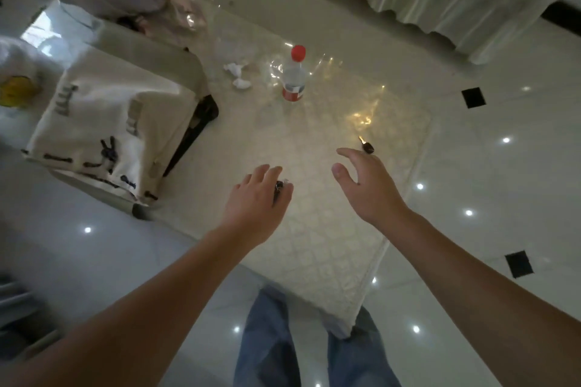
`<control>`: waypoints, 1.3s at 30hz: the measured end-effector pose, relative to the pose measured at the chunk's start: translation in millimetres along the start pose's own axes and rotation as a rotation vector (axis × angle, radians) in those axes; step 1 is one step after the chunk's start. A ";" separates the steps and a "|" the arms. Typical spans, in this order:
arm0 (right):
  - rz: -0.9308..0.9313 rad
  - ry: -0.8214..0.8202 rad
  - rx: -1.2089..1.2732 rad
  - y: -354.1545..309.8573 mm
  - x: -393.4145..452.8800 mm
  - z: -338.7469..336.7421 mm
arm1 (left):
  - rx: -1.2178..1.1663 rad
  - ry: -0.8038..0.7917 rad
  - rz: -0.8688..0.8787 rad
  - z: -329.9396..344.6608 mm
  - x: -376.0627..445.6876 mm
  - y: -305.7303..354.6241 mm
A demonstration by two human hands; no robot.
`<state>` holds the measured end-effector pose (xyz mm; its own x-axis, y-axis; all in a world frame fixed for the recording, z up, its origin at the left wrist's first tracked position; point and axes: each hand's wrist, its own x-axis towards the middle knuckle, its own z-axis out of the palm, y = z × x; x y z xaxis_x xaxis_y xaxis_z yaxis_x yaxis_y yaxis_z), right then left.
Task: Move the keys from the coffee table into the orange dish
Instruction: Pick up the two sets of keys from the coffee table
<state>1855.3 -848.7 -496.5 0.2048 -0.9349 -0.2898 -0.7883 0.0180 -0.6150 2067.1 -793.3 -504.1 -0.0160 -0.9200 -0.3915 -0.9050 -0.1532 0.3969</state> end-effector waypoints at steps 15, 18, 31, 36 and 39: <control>-0.016 -0.110 -0.076 111.8 40.1 118.6 | -0.041 -0.030 -0.158 152.5 62.8 -59.1; -0.051 -0.094 -0.095 125.1 44.7 121.0 | -0.033 -0.024 -0.178 165.8 68.2 -62.6; -0.042 0.006 -0.323 178.3 93.1 117.2 | -0.007 0.025 -0.195 185.5 99.1 -62.7; -0.007 0.053 -0.399 183.9 114.3 110.9 | -0.007 0.014 -0.245 184.7 111.0 -62.0; 0.060 0.042 -0.443 191.3 122.3 105.2 | 0.020 -0.010 -0.253 184.1 114.8 -62.7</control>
<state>1790.6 -922.4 -726.8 0.1343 -0.9505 -0.2802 -0.9724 -0.0719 -0.2221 2043.8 -822.9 -726.8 0.2084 -0.8495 -0.4846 -0.8890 -0.3711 0.2682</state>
